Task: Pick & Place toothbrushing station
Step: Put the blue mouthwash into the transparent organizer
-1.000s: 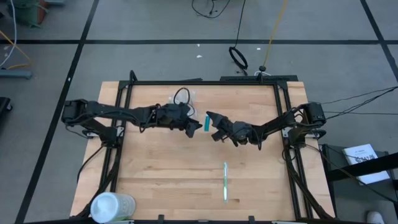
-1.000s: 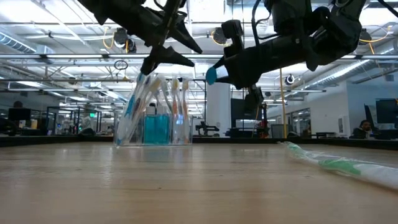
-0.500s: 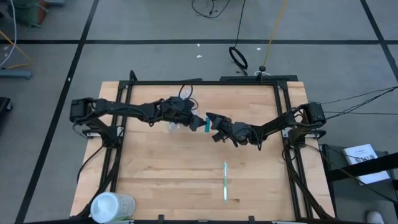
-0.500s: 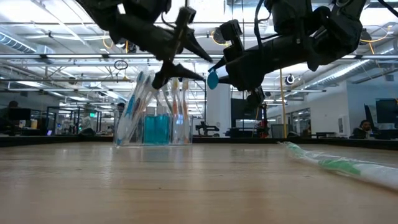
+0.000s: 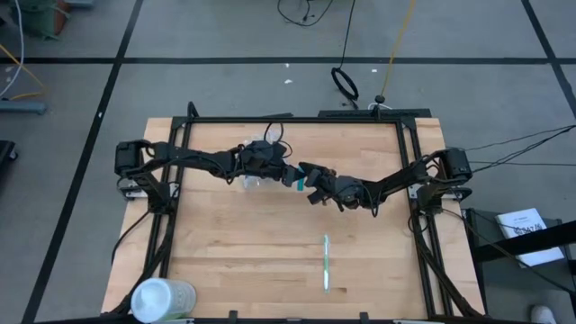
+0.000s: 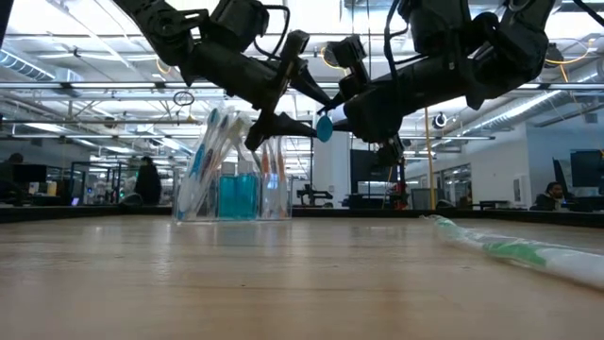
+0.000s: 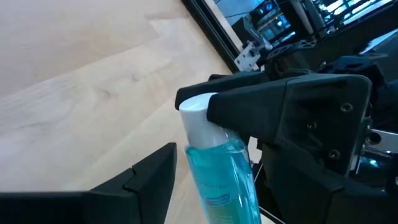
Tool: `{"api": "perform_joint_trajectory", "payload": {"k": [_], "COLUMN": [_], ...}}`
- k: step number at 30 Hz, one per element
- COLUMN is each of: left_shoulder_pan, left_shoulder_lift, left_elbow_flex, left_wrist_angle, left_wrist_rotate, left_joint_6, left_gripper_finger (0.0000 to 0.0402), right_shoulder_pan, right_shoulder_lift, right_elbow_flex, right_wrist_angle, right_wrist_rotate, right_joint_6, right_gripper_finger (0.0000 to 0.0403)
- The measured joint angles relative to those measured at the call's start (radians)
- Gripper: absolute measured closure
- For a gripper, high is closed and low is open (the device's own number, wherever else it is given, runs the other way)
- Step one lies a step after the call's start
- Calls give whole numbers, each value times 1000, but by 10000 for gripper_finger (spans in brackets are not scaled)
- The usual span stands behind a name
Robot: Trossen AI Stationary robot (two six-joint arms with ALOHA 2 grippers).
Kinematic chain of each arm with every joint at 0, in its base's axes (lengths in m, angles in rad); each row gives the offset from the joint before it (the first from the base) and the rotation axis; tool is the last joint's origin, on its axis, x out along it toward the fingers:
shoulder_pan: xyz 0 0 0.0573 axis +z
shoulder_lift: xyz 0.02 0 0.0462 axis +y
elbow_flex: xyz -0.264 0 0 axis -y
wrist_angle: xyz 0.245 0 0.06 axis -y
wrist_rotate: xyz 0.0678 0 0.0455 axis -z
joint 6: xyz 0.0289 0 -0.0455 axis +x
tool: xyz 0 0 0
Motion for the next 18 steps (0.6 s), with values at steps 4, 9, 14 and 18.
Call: {"api": "perform_joint_trajectory", "payload": {"k": [4,9,14,18], "left_shoulder_pan": [3,-10,-12,-10], "left_shoulder_lift": [0,-1,-1,-1], "left_elbow_flex": [0,0,0,0], "left_wrist_angle": [-6,6,13,13], "left_wrist_rotate": [5,10,2,-3], "left_joint_6": [27,37,49,49], "left_gripper_finger": [158,183,230,249], "right_shoulder_pan": [-1,0,0,0], "right_shoulder_lift": [0,0,1,1], "right_elbow_flex": [0,0,0,-1], "right_wrist_angle": [4,42,69,75], "right_wrist_rotate": [-25,-55,-53,-49], "right_joint_6": [-5,-23,-29,-28], "right_gripper_finger": [305,305,305,305]}}
